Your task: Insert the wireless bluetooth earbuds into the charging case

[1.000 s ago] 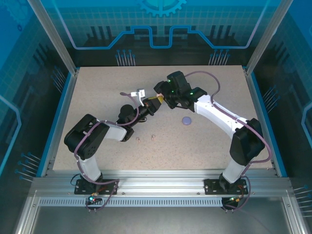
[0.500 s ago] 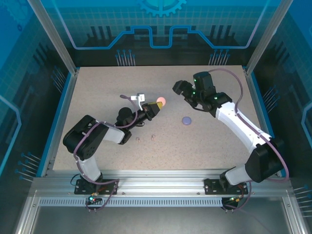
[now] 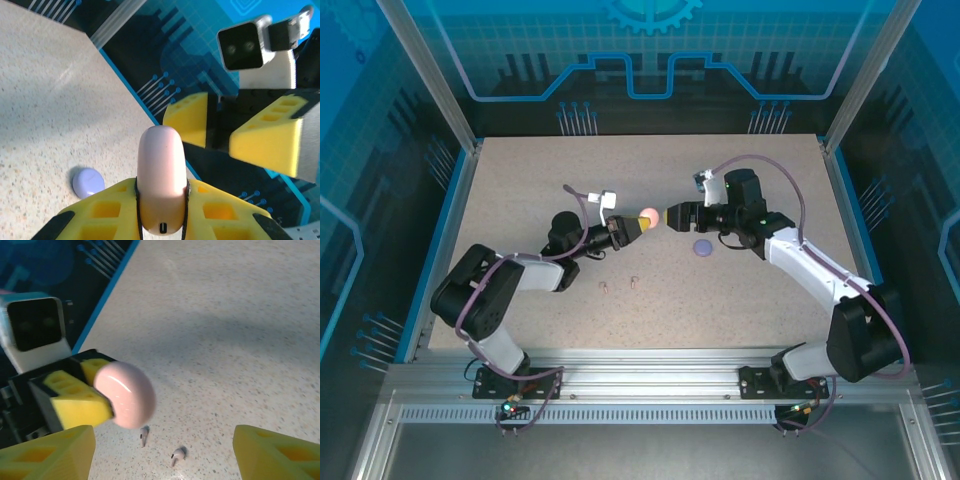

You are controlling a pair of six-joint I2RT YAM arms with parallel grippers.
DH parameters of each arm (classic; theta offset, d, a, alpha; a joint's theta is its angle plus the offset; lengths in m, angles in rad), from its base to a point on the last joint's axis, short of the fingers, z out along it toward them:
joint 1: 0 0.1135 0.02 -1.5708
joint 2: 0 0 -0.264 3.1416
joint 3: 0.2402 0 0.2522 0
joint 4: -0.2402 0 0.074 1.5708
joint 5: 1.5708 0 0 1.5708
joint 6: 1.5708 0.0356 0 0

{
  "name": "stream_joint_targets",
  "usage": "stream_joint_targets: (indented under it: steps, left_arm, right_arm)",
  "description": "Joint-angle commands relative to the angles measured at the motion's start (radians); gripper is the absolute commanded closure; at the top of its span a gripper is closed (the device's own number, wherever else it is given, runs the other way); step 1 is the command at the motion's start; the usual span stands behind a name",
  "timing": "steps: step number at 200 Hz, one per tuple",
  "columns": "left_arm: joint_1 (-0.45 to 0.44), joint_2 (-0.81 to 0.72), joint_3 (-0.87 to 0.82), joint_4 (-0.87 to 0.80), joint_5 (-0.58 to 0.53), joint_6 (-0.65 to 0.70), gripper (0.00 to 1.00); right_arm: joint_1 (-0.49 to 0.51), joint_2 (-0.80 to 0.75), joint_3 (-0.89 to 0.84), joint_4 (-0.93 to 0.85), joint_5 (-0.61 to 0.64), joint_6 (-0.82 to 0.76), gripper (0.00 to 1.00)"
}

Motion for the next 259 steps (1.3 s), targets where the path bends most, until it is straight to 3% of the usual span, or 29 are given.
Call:
stream_joint_targets:
  steps: [1, 73, 138, 206, 259]
  left_arm:
    - [0.009, -0.040, 0.014, -0.053, 0.078, 0.015, 1.00]
    - [0.012, -0.052, 0.013, -0.054, 0.088, 0.011, 1.00]
    - [0.013, -0.071, 0.011, -0.069, 0.105, 0.017, 1.00]
    - [0.013, -0.076, 0.010, -0.072, 0.107, 0.021, 1.00]
    - [0.013, -0.072, 0.014, -0.072, 0.109, 0.021, 1.00]
  right_arm:
    - [0.021, -0.005, -0.009, 0.056, -0.111, -0.085, 0.28]
    - [0.063, 0.091, 0.012, 0.034, -0.073, -0.104, 0.33]
    - [-0.004, 0.150, -0.002, 0.041, -0.014, -0.066, 0.43]
    - [-0.061, 0.139, -0.030, 0.063, -0.063, -0.021, 0.45]
    - [-0.030, 0.062, -0.029, 0.049, -0.178, -0.052, 0.47]
